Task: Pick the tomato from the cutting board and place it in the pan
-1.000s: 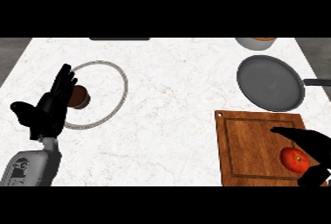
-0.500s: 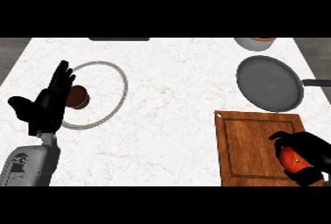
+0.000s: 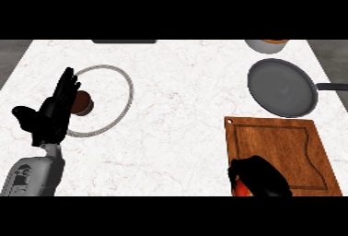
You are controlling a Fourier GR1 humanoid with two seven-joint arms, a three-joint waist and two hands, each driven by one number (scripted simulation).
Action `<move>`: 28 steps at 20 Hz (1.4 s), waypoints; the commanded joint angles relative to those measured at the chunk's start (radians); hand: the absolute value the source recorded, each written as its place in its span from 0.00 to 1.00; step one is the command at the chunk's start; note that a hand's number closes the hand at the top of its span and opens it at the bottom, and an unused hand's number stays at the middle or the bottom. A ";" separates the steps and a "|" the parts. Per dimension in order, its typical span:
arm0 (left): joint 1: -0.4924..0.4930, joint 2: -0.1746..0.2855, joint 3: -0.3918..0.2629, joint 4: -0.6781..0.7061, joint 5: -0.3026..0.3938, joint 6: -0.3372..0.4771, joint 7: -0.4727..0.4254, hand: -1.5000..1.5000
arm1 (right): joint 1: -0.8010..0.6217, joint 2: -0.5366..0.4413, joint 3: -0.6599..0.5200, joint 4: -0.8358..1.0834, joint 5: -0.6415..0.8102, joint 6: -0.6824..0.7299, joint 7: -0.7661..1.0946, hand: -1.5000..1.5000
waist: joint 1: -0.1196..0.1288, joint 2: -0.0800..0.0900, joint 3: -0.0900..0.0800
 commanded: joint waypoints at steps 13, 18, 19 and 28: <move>-0.010 -0.021 -0.011 -0.033 -0.022 0.024 0.027 0.50 | 0.026 0.181 -0.061 -0.510 -0.047 -0.168 0.172 1.00 | 0.003 0.006 0.005; -0.007 -0.002 0.012 -0.025 0.008 -0.010 0.036 0.50 | -0.175 0.224 -0.320 -0.398 -0.302 -0.100 0.177 1.00 | 0.014 0.010 0.005; 0.039 0.020 0.022 -0.025 0.008 -0.037 -0.006 0.50 | -0.128 0.185 -0.392 -0.410 -0.336 -0.132 0.131 1.00 | 0.009 0.009 0.006; 0.044 -0.032 -0.012 -0.032 -0.012 -0.015 -0.039 0.50 | -0.519 0.019 -0.695 0.146 -0.445 -0.228 0.027 1.00 | 0.024 0.013 0.006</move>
